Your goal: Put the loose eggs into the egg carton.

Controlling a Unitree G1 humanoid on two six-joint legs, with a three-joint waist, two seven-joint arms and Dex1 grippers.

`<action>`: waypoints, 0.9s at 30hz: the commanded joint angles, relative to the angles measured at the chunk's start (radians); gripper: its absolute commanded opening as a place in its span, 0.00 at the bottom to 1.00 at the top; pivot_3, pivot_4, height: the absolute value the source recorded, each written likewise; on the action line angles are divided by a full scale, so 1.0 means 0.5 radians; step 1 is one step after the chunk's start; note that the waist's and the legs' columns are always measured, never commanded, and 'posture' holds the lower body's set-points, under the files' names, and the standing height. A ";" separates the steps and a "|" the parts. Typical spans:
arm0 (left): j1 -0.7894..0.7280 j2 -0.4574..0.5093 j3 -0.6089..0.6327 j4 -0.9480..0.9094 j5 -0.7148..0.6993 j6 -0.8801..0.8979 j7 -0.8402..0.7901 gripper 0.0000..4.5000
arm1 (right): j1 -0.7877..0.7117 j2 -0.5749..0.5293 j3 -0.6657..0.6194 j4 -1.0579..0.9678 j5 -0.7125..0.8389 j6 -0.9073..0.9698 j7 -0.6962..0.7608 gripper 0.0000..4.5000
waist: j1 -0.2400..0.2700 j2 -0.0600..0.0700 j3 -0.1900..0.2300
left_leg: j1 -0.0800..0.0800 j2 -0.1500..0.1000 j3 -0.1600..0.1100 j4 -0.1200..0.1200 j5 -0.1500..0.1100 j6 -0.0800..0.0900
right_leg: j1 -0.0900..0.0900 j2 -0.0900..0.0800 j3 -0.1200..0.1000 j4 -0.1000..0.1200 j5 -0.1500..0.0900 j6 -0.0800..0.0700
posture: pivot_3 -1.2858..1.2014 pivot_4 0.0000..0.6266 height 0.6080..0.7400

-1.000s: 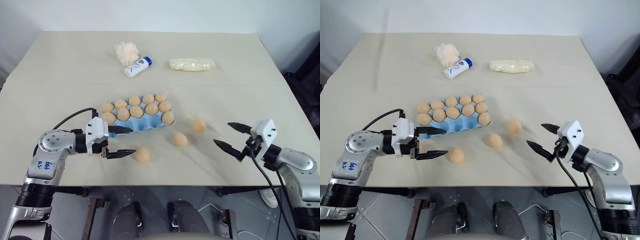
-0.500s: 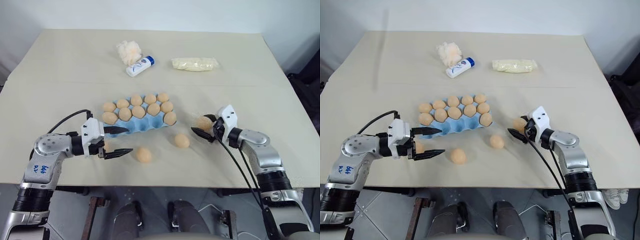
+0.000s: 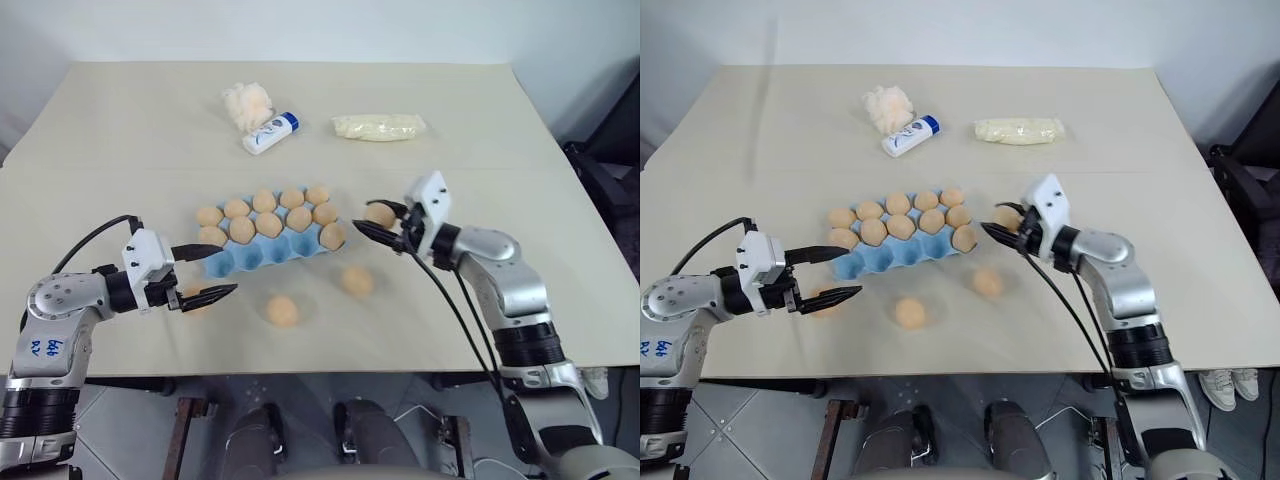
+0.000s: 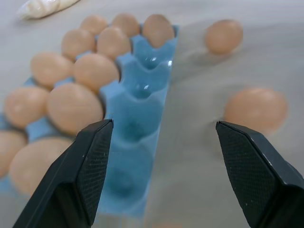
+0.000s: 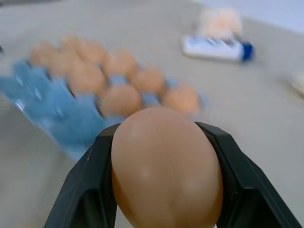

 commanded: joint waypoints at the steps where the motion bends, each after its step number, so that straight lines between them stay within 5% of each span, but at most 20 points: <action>1: 0.030 0.040 0.071 0.010 -0.011 -0.021 0.013 0.82 | -0.078 0.077 0.081 -0.024 -0.019 0.037 -0.028 0.50 | 0.006 0.000 0.000 | 0.000 0.000 0.000 0.000 0.000 0.000 | 0.000 -0.001 0.000 0.000 0.000 0.000 | 0.52 0.24 1.00; 9: 0.060 0.015 0.068 -0.062 -0.023 -0.006 0.065 0.82 | -0.174 0.288 0.309 0.268 -0.165 -0.112 0.010 0.50 | 0.010 0.000 0.000 | -0.003 -0.002 0.000 -0.001 -0.003 0.002 | -0.001 -0.003 -0.003 -0.004 0.000 0.000 | 0.52 0.24 1.00; 17: 0.018 0.003 0.019 -0.094 -0.035 0.029 0.078 0.82 | -0.111 0.242 0.173 0.175 -0.139 -0.089 -0.040 0.99 | 0.009 0.000 0.000 | -0.003 -0.001 0.000 -0.002 -0.004 0.000 | -0.002 -0.003 -0.003 -0.003 0.000 0.000 | 0.52 0.24 1.00; 27: -0.153 -0.071 -0.174 -0.091 0.012 0.037 0.055 0.82 | 0.567 -0.247 -0.334 -0.488 0.160 -0.069 0.090 0.99 | 0.039 -0.001 0.000 | -0.006 -0.002 0.000 -0.003 -0.008 0.001 | 0.001 -0.002 -0.003 -0.016 0.000 0.001 | 0.52 0.24 1.00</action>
